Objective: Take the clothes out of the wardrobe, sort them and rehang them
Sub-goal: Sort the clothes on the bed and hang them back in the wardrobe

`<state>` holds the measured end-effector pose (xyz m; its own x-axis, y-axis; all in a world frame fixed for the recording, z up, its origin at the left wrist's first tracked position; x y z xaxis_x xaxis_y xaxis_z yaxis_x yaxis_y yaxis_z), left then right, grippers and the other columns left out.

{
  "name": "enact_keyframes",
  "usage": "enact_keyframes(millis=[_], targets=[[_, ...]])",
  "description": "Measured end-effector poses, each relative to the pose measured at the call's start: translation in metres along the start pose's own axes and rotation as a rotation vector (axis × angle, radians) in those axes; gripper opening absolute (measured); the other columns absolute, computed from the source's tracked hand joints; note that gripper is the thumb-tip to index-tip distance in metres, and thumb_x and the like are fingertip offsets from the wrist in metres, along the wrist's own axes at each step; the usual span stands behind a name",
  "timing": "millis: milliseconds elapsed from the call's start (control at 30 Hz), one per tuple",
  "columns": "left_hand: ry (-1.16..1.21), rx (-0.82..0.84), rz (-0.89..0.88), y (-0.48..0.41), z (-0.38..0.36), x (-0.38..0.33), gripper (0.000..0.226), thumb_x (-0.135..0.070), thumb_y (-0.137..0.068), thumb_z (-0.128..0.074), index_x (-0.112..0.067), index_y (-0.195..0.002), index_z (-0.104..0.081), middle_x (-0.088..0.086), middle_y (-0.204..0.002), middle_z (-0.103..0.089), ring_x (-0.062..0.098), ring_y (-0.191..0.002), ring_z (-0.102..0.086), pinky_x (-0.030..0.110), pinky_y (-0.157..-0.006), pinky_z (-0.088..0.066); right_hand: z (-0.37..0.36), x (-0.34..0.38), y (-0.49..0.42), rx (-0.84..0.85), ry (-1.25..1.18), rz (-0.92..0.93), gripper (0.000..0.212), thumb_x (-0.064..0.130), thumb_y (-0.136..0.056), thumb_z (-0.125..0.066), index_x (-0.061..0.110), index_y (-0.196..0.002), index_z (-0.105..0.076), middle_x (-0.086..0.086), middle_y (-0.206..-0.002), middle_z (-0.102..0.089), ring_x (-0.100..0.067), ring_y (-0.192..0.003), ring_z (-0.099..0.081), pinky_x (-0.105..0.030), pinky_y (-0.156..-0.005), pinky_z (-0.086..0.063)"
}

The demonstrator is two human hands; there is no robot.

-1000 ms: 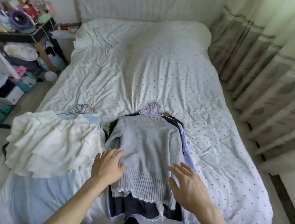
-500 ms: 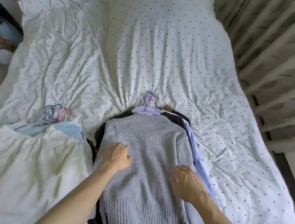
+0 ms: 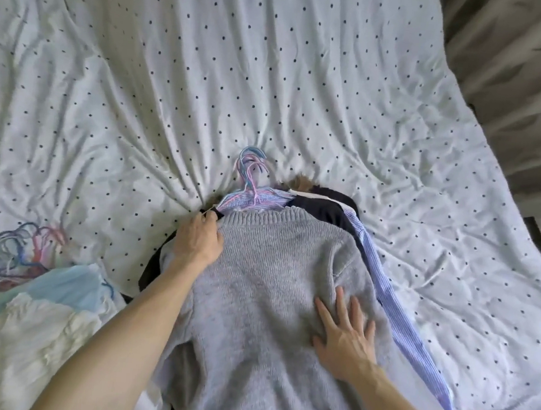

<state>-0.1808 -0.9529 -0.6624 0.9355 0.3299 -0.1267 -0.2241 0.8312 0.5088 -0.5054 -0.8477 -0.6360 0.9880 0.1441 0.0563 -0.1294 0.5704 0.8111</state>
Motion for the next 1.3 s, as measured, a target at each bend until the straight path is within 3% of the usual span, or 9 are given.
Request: enact_keyframes(millis=[233,333,400,500,700,833,1000,1167,1300], targets=[[0.193,0.097,0.109,0.020,0.017,-0.003,0.022,-0.027,-0.090,-0.054,-0.011,-0.104,-0.049,0.013,-0.106,-0.062,0.036,-0.099,-0.061,0.046,-0.085,-0.052,0.025,0.003,0.005,0.095,-0.155,-0.031,0.062,0.056,-0.097,-0.035,0.039,-0.155,-0.019,0.003,-0.165,0.018,-0.031,-0.152,0.011,-0.062,-0.120,-0.006],[0.239,0.165,0.147,0.047,0.024,-0.010,0.026,-0.027,-0.094,-0.046,-0.009,-0.112,-0.044,0.009,-0.105,-0.056,0.036,-0.100,-0.060,0.042,-0.080,-0.047,0.040,0.002,0.016,0.085,-0.232,-0.011,0.054,0.050,-0.101,-0.034,0.027,-0.150,-0.039,-0.007,-0.166,-0.009,-0.027,-0.153,-0.003,-0.045,-0.124,-0.006],[0.279,0.269,0.203,0.063,0.019,-0.008,0.029,-0.028,-0.095,-0.042,-0.009,-0.117,-0.042,0.009,-0.105,-0.057,0.035,-0.099,-0.060,0.041,-0.080,-0.045,0.041,-0.002,0.027,0.061,-0.267,0.035,0.045,0.042,-0.102,-0.039,0.018,-0.136,-0.056,-0.009,-0.145,-0.045,-0.024,-0.147,-0.026,-0.033,-0.122,-0.014],[0.420,0.415,0.279,0.087,0.009,-0.005,0.034,-0.030,-0.091,-0.048,-0.006,-0.113,-0.057,0.011,-0.100,-0.064,0.029,-0.090,-0.061,0.034,-0.075,-0.045,0.038,-0.011,0.051,0.068,-0.334,0.042,0.036,0.034,-0.100,-0.041,0.014,-0.117,-0.065,-0.002,-0.118,-0.058,-0.021,-0.126,-0.048,-0.030,-0.108,-0.033],[0.338,0.063,0.028,0.154,0.032,-0.036,0.019,-0.035,-0.090,-0.056,-0.018,-0.095,-0.063,0.006,-0.092,-0.057,0.036,-0.090,-0.060,0.044,-0.081,-0.051,0.038,-0.023,0.109,0.026,-0.550,0.031,0.037,0.042,-0.101,-0.046,0.024,-0.129,-0.061,0.001,-0.132,-0.061,-0.018,-0.118,-0.058,-0.034,-0.103,-0.044],[0.386,0.143,-0.153,0.213,0.039,-0.083,0.011,-0.034,-0.089,-0.058,-0.031,-0.099,-0.052,-0.011,-0.091,-0.059,0.023,-0.089,-0.062,0.043,-0.079,-0.051,0.052,-0.033,0.155,-0.137,-0.949,0.017,0.042,0.056,-0.095,-0.052,0.022,-0.115,-0.068,0.003,-0.106,-0.071,-0.015,-0.095,-0.067,-0.033,-0.086,-0.052],[0.479,0.012,-0.388,0.301,0.057,-0.172,0.023,-0.041,-0.097,-0.059,-0.020,-0.091,-0.053,-0.008,-0.082,-0.055,0.018,-0.075,-0.059,0.033,-0.061,-0.040,0.077,-0.049,0.217,-0.243,-1.449,0.036,0.034,0.050,-0.094,-0.060,0.019,-0.107,-0.063,-0.002,-0.100,-0.072,-0.017,-0.080,-0.072,-0.026,-0.060,-0.052],[0.451,-0.019,-0.604,0.396,0.070,-0.267,0.018,-0.036,-0.097,-0.058,-0.018,-0.099,-0.057,-0.005,-0.090,-0.059,0.016,-0.076,-0.058,0.033,-0.065,-0.047,0.077,-0.117,0.293,-0.555,-1.543,0.050,0.024,0.028,-0.094,-0.066,0.005,-0.098,-0.063,-0.006,-0.085,-0.071,-0.011,-0.067,-0.069,-0.032,-0.063,-0.058],[0.340,0.170,-0.805,0.473,0.075,-0.352,0.029,-0.050,-0.088,-0.063,-0.024,-0.081,-0.052,-0.007,-0.079,-0.057,0.013,-0.070,-0.053,0.031,-0.063,-0.042,0.057,-0.202,0.377,-0.719,-1.542,0.079,0.016,0.017,-0.094,-0.065,0.003,-0.089,-0.063,-0.004,-0.073,-0.063,-0.014,-0.065,-0.062,-0.039,-0.065,-0.057]])
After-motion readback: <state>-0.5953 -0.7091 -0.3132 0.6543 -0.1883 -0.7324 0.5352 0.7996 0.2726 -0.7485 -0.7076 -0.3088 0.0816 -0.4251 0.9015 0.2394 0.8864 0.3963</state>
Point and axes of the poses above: each hand's wrist, its own y-axis away from the middle knuckle, its own z-axis out of the back of the hand, x = y × z, the point moved 5 cm from there along -y, towards the middle knuckle
